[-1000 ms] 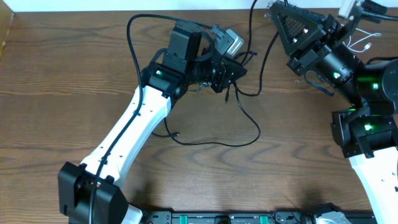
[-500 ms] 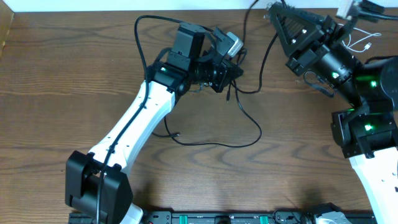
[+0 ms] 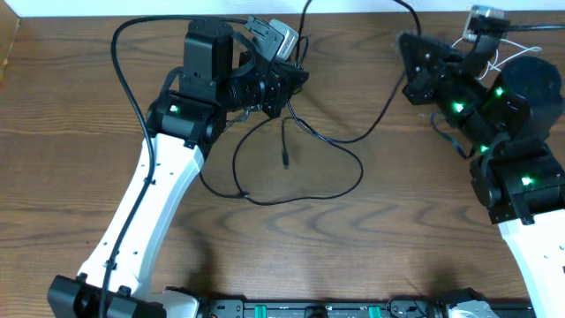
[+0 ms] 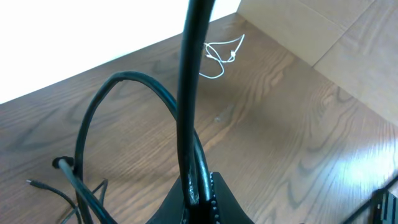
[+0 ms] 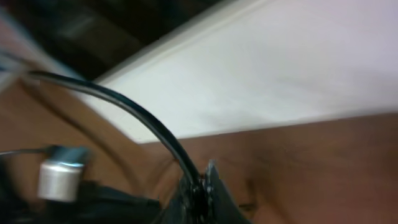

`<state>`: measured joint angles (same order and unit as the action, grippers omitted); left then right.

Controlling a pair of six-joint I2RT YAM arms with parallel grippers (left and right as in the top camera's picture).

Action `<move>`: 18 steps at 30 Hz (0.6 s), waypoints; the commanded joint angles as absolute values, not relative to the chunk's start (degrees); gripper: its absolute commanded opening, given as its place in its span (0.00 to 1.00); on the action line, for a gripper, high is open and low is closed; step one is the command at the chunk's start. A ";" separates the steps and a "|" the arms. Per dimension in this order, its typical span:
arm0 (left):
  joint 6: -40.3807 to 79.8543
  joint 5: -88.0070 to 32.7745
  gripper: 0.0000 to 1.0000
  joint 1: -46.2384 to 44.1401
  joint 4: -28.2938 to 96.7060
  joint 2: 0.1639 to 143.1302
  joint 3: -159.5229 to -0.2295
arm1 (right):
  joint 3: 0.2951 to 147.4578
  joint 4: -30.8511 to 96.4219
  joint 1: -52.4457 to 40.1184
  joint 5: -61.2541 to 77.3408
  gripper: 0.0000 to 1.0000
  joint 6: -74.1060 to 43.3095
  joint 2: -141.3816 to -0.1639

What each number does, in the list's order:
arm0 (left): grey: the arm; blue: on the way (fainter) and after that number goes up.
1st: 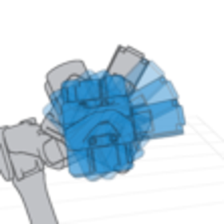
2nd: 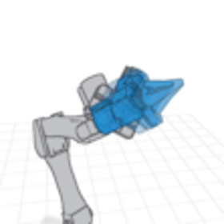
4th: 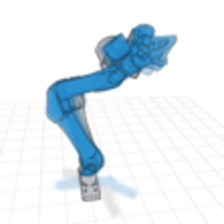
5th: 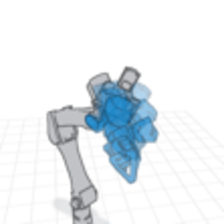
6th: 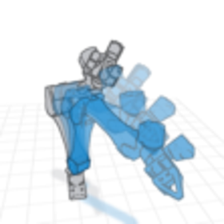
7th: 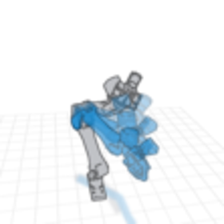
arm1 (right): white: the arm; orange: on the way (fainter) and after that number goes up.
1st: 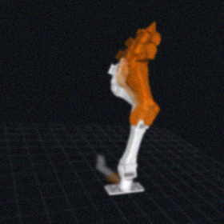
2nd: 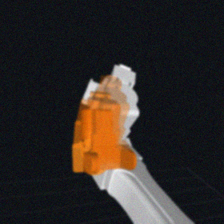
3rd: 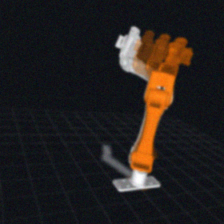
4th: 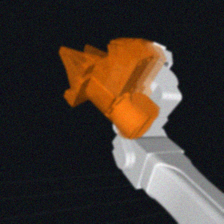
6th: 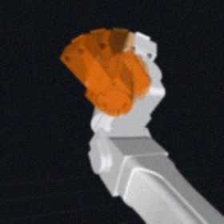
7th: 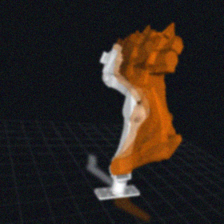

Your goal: Untangle cables

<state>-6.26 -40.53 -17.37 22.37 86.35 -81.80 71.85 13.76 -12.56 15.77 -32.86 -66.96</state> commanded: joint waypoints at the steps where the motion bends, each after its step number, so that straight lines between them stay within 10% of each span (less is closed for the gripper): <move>1: -6.81 -40.73 0.07 -17.26 22.70 85.36 -83.57 | 72.31 19.55 -12.43 2.74 0.01 -29.67 -68.31; 7: -6.83 -40.69 0.07 -17.02 22.74 83.57 -83.57 | 72.31 27.79 -12.43 -7.33 0.10 -29.50 -72.27; 12: -6.83 -40.66 0.07 -15.88 23.07 80.66 -83.57 | 72.31 31.59 -12.43 -9.58 0.99 -29.50 -76.66; 18: -6.81 -40.69 0.07 -13.15 23.55 76.27 -83.57 | 72.31 29.95 -12.64 -7.27 0.99 -26.79 -78.06</move>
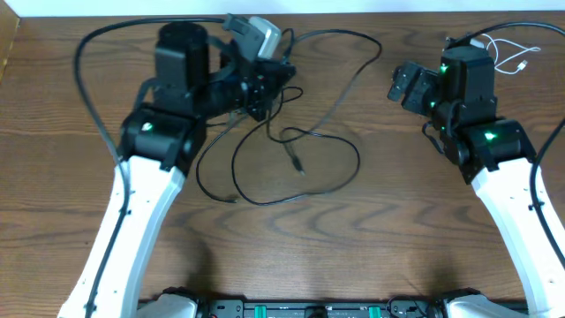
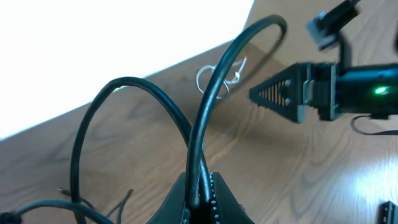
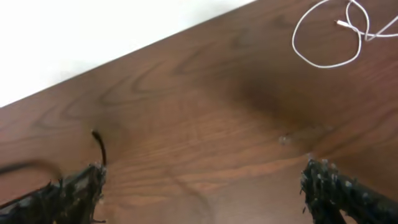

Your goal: Untangle cables

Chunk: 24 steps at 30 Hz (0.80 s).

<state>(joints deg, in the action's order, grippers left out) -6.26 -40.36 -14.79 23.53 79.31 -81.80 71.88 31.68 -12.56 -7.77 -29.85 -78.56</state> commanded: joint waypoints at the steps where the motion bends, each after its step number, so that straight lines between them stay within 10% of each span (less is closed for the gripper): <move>1: -6.81 -40.69 0.07 -12.78 23.55 75.75 -83.57 | 72.31 29.12 -12.91 -4.64 0.99 -25.76 -78.00; 24: -6.37 -38.54 0.07 -11.90 24.36 73.67 -83.57 | 72.31 19.99 -27.70 25.56 0.98 -27.40 -78.52</move>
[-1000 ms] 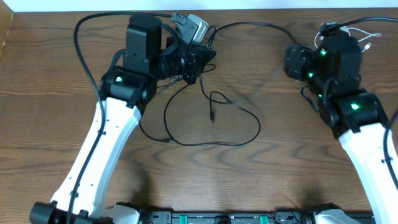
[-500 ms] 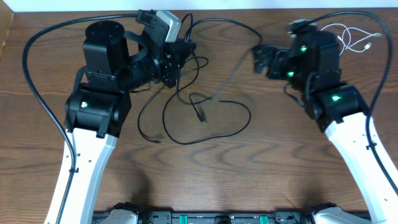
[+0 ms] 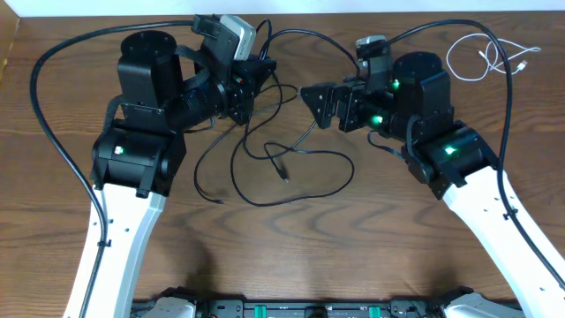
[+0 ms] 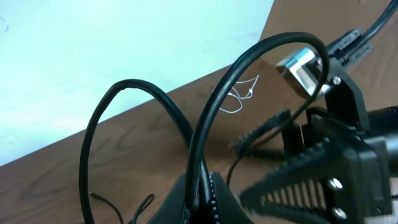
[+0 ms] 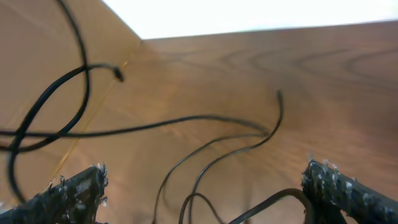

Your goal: Untangle cables

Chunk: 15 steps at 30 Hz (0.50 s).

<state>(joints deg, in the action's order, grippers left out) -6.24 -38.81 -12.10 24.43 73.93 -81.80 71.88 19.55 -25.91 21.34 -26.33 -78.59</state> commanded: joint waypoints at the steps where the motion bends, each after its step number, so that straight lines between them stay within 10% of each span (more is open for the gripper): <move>1: -6.37 -38.54 0.07 -11.90 24.36 73.67 -83.57 | 72.31 19.88 -28.42 25.39 0.98 -27.27 -78.72; 10: -6.35 -38.57 0.07 -11.90 24.16 73.67 -83.57 | 72.31 19.97 -34.72 23.73 0.91 -24.80 -79.13; 15: -6.35 -41.23 0.07 -11.90 23.49 73.65 -83.57 | 72.31 25.02 -37.54 12.38 0.40 -25.26 -81.52</move>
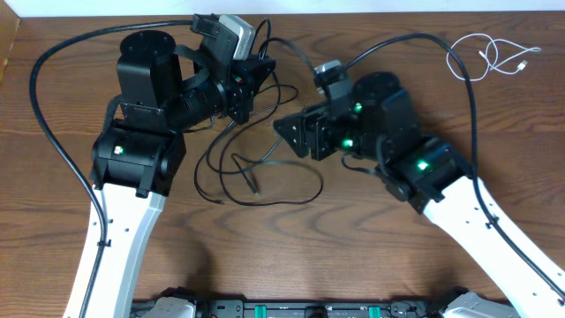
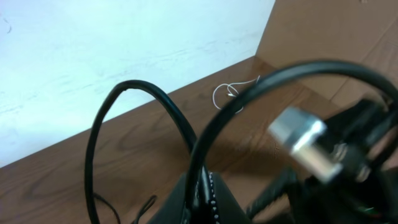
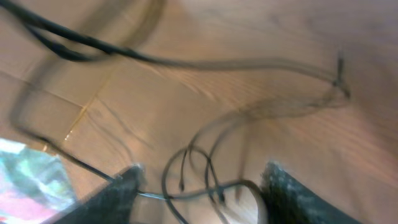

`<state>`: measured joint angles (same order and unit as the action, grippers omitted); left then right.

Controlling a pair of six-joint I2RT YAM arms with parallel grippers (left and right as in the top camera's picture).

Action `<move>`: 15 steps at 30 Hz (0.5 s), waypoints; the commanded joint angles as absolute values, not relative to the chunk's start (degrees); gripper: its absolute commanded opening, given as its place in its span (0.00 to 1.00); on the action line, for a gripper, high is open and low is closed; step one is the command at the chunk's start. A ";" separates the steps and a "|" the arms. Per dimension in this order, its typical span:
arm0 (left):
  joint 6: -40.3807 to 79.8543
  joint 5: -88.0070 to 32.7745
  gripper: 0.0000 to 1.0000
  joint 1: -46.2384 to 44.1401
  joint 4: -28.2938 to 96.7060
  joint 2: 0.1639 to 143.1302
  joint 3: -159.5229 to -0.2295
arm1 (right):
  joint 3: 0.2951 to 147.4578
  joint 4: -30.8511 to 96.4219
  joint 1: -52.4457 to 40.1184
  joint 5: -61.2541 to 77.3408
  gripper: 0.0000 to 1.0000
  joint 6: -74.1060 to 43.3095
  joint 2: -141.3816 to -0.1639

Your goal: Untangle cables

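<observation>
A tangle of thin black cables (image 1: 256,168) lies on the wooden table at centre left. My left gripper (image 1: 254,81) is above it, shut on a thick black cable (image 2: 200,158) that arches up out of the jaws. My right gripper (image 1: 287,132) is open and low over the tangle. In the right wrist view its blurred fingers (image 3: 106,199) stand wide apart, with thin cable loops (image 3: 205,180) on the table between them. I cannot tell whether they touch the loops.
A thin white cable (image 1: 490,55) lies coiled at the table's far right corner and also shows in the left wrist view as a small white cable (image 2: 229,93). Thick black arm cables arc over both sides. The pale wall edge runs along the back.
My open right gripper has moved left and down, from facing the left gripper to low over the tangle. The thin cable loop has shifted a little left. The left arm has not moved.
Both grippers were shut on black cable, the right one far to the right. Then the right gripper was open with nothing in it and the left arm had moved left. The right gripper then stood at centre and is now over the tangle.
</observation>
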<state>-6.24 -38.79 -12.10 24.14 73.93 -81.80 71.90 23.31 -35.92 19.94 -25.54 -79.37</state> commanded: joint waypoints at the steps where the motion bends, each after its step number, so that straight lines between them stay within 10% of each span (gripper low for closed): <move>1: -6.35 -42.04 0.07 -11.90 23.31 73.60 -83.59 | 72.31 26.04 -37.98 10.83 0.28 -25.23 -82.54; 2: -6.35 -42.68 0.07 -11.90 23.09 73.60 -83.57 | 72.31 26.76 -38.28 9.91 0.03 -25.26 -83.53; 15: -6.37 -40.73 0.07 -9.43 23.05 72.25 -83.57 | 72.29 32.58 -38.09 -9.89 0.01 -29.34 -95.37</move>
